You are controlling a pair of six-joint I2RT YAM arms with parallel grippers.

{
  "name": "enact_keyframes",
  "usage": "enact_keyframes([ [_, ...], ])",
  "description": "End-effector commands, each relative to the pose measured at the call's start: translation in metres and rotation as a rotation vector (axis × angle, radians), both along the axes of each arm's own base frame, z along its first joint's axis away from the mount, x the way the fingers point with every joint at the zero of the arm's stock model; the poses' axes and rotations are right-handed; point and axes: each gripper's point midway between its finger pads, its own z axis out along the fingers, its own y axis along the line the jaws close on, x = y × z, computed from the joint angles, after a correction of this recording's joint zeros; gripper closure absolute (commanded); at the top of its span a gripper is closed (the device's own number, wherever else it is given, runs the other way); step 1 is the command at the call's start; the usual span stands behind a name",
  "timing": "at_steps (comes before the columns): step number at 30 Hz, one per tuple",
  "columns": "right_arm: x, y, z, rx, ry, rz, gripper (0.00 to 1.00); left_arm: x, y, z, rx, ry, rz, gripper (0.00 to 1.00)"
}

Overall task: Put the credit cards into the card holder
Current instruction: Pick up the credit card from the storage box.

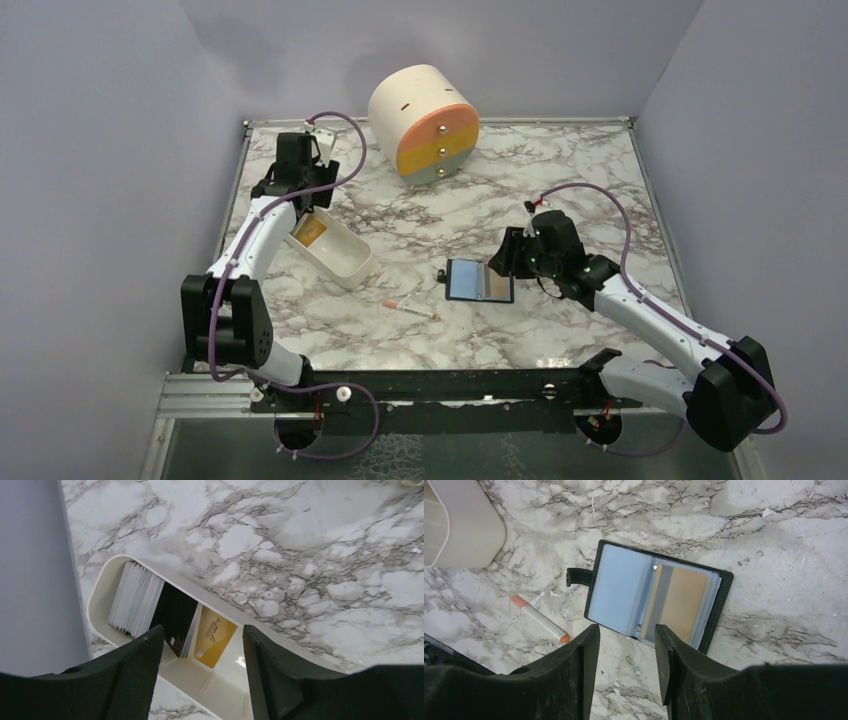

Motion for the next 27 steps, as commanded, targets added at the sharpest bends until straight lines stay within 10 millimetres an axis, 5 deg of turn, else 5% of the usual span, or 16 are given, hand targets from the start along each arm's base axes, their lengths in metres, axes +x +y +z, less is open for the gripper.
enact_keyframes([
  [1, 0.001, 0.001, 0.003, -0.004, -0.029, 0.022, 0.55, 0.006, 0.024, -0.030, 0.090, 0.078, -0.007, 0.35],
  [16, 0.007, 0.002, -0.008, -0.036, -0.025, 0.030, 0.55, 0.008, 0.074, -0.087, 0.305, 0.185, 0.051, 0.27],
  [27, 0.011, 0.002, -0.009, -0.048, -0.024, 0.028, 0.55, 0.013, 0.092, -0.098, 0.388, 0.185, 0.095, 0.27],
])
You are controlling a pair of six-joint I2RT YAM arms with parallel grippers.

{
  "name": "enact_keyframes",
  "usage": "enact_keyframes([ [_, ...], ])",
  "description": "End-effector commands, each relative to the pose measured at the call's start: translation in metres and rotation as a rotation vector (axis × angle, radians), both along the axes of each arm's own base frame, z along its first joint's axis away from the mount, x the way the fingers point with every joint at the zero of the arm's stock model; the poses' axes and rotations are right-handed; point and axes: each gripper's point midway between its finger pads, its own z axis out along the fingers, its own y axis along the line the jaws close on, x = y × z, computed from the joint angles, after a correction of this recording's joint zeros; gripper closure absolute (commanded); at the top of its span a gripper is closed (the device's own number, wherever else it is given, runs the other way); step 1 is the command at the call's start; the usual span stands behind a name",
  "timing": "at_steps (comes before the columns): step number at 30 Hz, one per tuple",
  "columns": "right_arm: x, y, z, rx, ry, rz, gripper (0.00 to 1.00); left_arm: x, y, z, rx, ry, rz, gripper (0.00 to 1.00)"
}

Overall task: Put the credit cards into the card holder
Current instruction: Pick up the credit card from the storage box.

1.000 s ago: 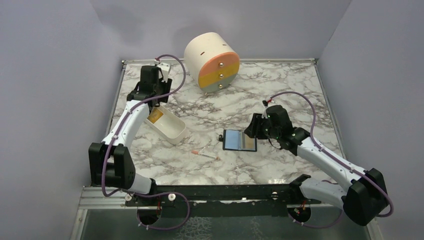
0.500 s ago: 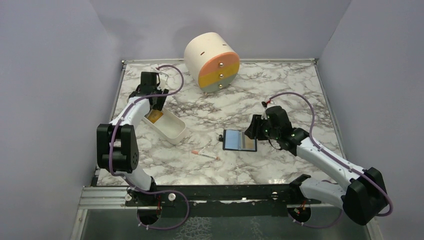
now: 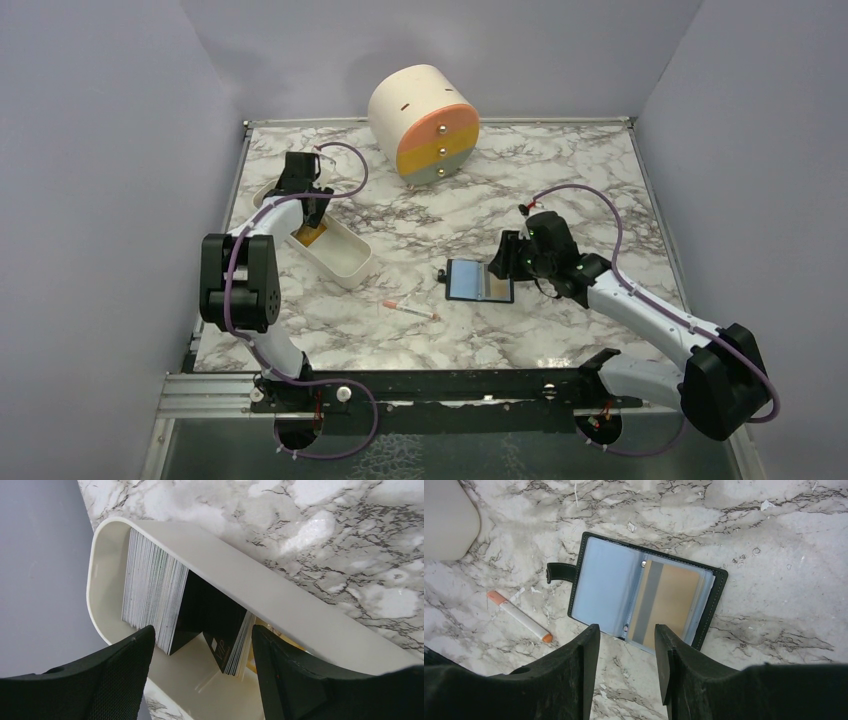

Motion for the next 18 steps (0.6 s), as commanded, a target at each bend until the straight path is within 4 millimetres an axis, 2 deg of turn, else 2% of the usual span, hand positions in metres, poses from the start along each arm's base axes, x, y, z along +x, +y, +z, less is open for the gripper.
enact_keyframes([
  [1, 0.011, 0.003, 0.013, 0.003, -0.054, 0.000, 0.55, 0.008, 0.018, 0.000, 0.081, -0.030, 0.041, 0.27],
  [11, 0.012, -0.003, 0.016, -0.013, -0.071, -0.016, 0.55, 0.008, 0.015, -0.011, 0.072, -0.012, 0.026, 0.27],
  [15, 0.011, -0.003, 0.015, -0.011, -0.071, -0.016, 0.55, 0.009, 0.008, -0.005, 0.034, -0.032, 0.002, 0.26],
  [18, 0.012, -0.002, 0.014, -0.012, -0.071, -0.014, 0.55, 0.009, 0.006, -0.002, 0.026, -0.052, -0.010, 0.20],
])
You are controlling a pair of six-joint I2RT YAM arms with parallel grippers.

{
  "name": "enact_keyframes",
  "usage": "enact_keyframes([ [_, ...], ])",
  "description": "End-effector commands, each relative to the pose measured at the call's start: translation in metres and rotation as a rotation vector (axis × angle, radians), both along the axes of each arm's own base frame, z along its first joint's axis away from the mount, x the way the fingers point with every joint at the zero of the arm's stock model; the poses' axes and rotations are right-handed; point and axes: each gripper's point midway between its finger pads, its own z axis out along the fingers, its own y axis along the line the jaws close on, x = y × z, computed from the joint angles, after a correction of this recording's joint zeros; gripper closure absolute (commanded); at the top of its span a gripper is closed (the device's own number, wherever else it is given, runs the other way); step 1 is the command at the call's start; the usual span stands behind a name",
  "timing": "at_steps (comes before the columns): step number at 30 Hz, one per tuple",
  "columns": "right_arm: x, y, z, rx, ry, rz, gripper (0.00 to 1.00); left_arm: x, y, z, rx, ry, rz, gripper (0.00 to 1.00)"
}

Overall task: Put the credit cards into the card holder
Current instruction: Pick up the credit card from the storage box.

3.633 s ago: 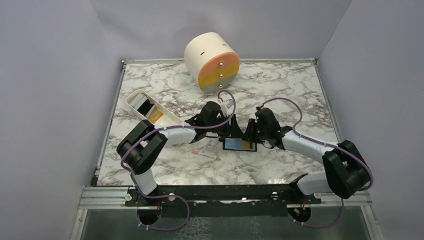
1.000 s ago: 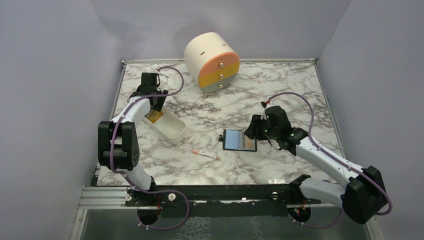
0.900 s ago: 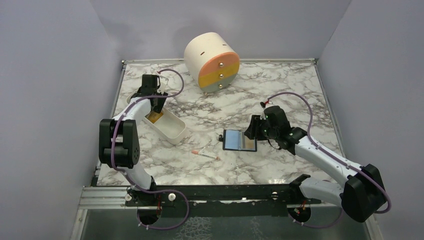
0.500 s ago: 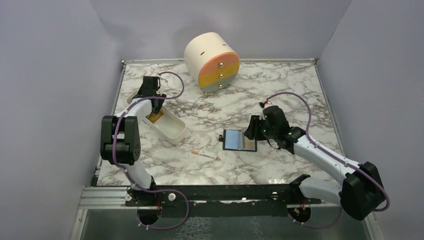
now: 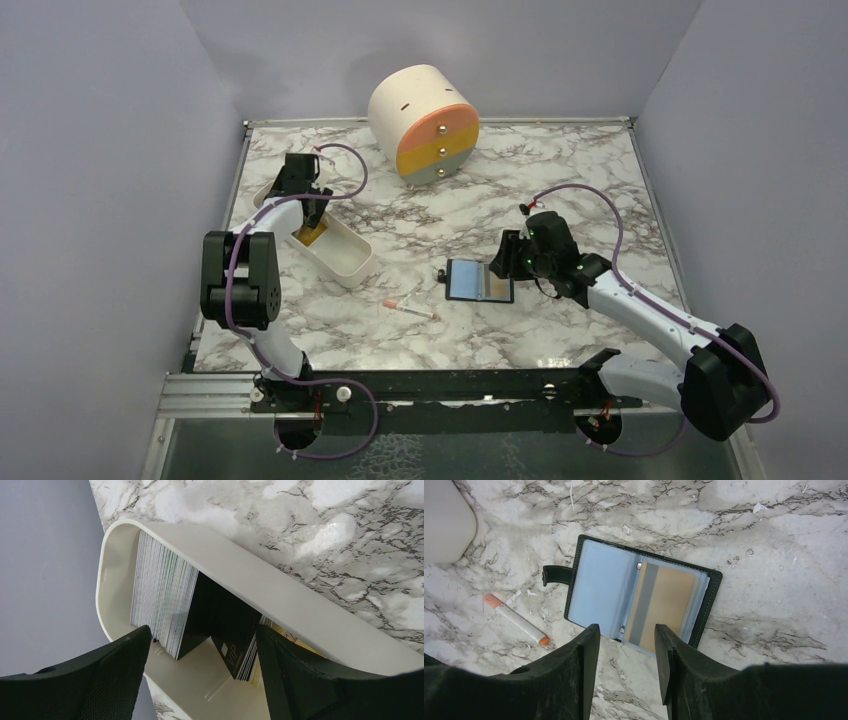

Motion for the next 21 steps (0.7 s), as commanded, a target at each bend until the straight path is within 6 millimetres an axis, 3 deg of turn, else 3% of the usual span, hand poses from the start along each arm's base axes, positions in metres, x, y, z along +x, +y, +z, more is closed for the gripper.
enact_keyframes([
  [1, 0.009, 0.001, 0.013, 0.001, -0.059, -0.003, 0.55, 0.002, -0.004, 0.000, -0.026, -0.038, -0.028, 0.20],
  [7, 0.010, 0.002, 0.012, 0.002, -0.058, 0.004, 0.55, -0.003, -0.008, -0.009, -0.040, -0.019, -0.050, 0.20],
  [11, 0.011, 0.004, 0.010, 0.003, -0.056, 0.008, 0.55, -0.001, -0.014, 0.004, -0.057, -0.054, -0.084, 0.19],
  [21, 0.013, 0.006, 0.007, 0.006, -0.049, 0.014, 0.55, -0.004, -0.010, 0.001, -0.013, -0.052, -0.106, 0.19],
])
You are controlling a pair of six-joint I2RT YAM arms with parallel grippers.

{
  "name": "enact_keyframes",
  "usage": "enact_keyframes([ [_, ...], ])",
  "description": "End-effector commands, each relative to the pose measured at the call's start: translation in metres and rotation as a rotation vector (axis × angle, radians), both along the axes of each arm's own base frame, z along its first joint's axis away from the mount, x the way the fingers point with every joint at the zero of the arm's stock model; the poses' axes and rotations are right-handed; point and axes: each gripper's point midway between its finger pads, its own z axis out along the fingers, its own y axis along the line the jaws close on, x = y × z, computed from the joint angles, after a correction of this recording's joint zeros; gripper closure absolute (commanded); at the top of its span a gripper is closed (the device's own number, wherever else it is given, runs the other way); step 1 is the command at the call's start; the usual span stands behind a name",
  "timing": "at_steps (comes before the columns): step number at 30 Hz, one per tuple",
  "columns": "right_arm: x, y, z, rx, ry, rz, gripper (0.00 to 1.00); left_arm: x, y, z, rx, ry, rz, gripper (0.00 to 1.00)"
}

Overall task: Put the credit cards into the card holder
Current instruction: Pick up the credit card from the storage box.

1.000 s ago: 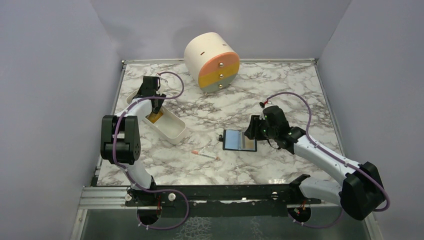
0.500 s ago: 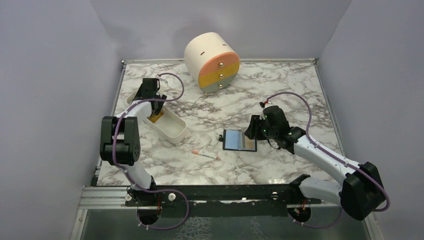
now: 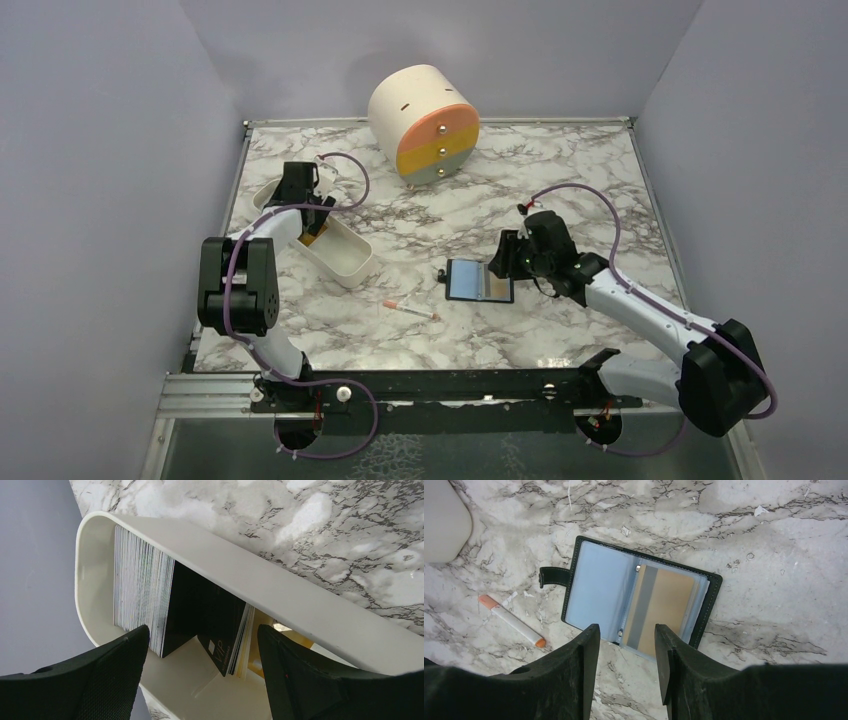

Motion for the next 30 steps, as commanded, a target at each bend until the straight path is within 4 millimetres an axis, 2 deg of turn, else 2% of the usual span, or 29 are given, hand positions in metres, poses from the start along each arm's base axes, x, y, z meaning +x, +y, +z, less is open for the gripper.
enact_keyframes([
  [1, 0.010, 0.005, 0.010, 0.013, -0.049, 0.007, 0.55, 0.004, 0.000, 0.007, 0.022, -0.038, -0.024, 0.19],
  [4, 0.010, 0.005, 0.011, 0.011, -0.050, 0.006, 0.55, 0.003, 0.008, -0.001, 0.060, -0.016, -0.004, 0.19],
  [7, 0.011, 0.004, 0.013, 0.013, -0.057, 0.004, 0.55, 0.006, 0.009, 0.001, 0.066, -0.034, -0.001, 0.19],
  [15, 0.010, 0.002, 0.013, 0.007, -0.058, -0.002, 0.55, 0.017, 0.020, 0.023, 0.133, -0.098, 0.030, 0.26],
  [17, 0.009, 0.002, 0.013, 0.005, -0.057, -0.003, 0.55, 0.019, 0.022, 0.022, 0.141, -0.101, 0.029, 0.28],
  [19, 0.009, 0.000, 0.012, 0.002, -0.057, -0.006, 0.55, 0.019, 0.025, 0.010, 0.152, -0.065, 0.034, 0.29],
  [21, 0.009, -0.001, 0.013, -0.002, -0.060, -0.009, 0.55, 0.018, 0.026, 0.007, 0.159, -0.055, 0.039, 0.31],
  [30, 0.009, -0.001, 0.012, -0.007, -0.060, -0.010, 0.55, 0.026, 0.032, 0.015, 0.130, -0.088, 0.059, 0.41],
])
